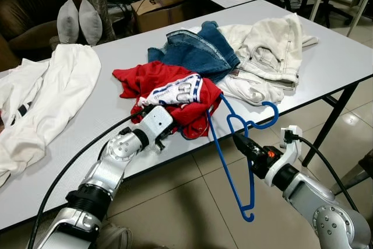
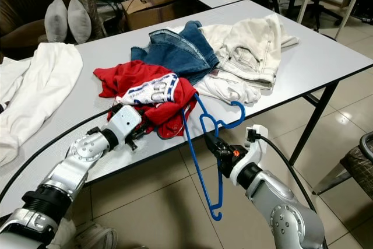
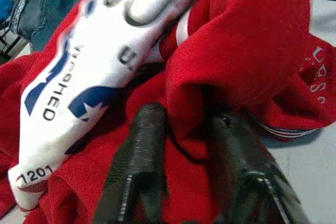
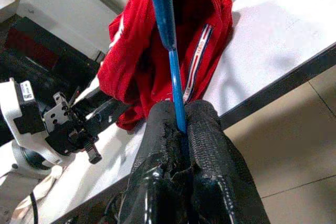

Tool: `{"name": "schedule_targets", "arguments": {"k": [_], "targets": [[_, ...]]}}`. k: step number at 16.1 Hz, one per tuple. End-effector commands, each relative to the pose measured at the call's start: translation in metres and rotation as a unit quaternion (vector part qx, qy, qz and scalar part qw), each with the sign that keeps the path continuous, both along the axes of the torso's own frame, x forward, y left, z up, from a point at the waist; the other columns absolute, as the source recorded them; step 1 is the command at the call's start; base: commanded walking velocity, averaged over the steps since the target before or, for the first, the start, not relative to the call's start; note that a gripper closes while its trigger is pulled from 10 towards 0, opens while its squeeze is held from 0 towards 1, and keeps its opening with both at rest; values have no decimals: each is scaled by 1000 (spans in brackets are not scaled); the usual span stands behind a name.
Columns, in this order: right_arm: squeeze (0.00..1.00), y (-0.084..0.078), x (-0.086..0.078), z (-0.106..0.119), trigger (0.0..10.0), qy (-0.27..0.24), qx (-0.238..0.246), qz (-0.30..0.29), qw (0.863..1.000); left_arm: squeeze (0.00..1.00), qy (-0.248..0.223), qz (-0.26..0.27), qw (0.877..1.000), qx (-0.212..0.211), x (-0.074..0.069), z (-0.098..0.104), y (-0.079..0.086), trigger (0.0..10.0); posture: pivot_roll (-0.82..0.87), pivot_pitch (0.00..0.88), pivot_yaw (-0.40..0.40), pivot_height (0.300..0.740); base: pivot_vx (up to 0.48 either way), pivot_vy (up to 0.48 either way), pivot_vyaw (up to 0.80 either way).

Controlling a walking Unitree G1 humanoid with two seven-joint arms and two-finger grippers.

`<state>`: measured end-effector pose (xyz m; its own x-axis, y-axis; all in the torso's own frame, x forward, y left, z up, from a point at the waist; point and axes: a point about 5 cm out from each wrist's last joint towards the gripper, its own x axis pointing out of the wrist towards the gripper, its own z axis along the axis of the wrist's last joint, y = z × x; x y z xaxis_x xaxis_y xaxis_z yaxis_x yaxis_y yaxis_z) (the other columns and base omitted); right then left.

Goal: Hang hanger

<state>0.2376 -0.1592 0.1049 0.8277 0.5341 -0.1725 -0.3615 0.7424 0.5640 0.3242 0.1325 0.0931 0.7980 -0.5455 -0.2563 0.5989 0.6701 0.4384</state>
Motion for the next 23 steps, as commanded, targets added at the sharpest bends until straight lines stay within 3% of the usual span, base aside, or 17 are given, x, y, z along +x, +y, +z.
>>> {"name": "schedule_targets", "arguments": {"k": [1, 14, 17, 18, 19, 23], "targets": [[0, 1, 1, 5, 10000, -10, 5, 4, 1000, 0, -16, 7, 1000, -1, 4, 6, 4, 0, -205, 0, 148, 740, 0, 0, 0], [0, 1, 3, 3, 10000, -9, 4, -1, 1000, 0, -16, -23, 997, -72, 4, 15, 2, 0, -205, 0, 154, 740, 0, 0, 0], [0, 0, 4, 5, 10000, -15, 13, -7, 1000, 0, -9, -52, 991, -123, 7, 30, 6, 0, -203, 0, 156, 740, 0, 0, 0], [0, 0, 6, 9, 10000, -25, 34, -11, 999, 0, -4, -89, 985, -150, 6, 41, 9, 0, -198, 0, 154, 740, 0, 0, 0], [0, 0, 8, 14, 10000, -36, 63, -13, 997, 0, 8, -119, 982, -147, 5, 49, 15, 0, -194, 0, 154, 740, 0, 0, 0], [0, -4, 17, 18, 10000, -48, 144, -17, 988, 0, 50, -158, 978, -127, 6, 70, 35, 0, -176, 0, 153, 740, 0, 0, 0]]}}
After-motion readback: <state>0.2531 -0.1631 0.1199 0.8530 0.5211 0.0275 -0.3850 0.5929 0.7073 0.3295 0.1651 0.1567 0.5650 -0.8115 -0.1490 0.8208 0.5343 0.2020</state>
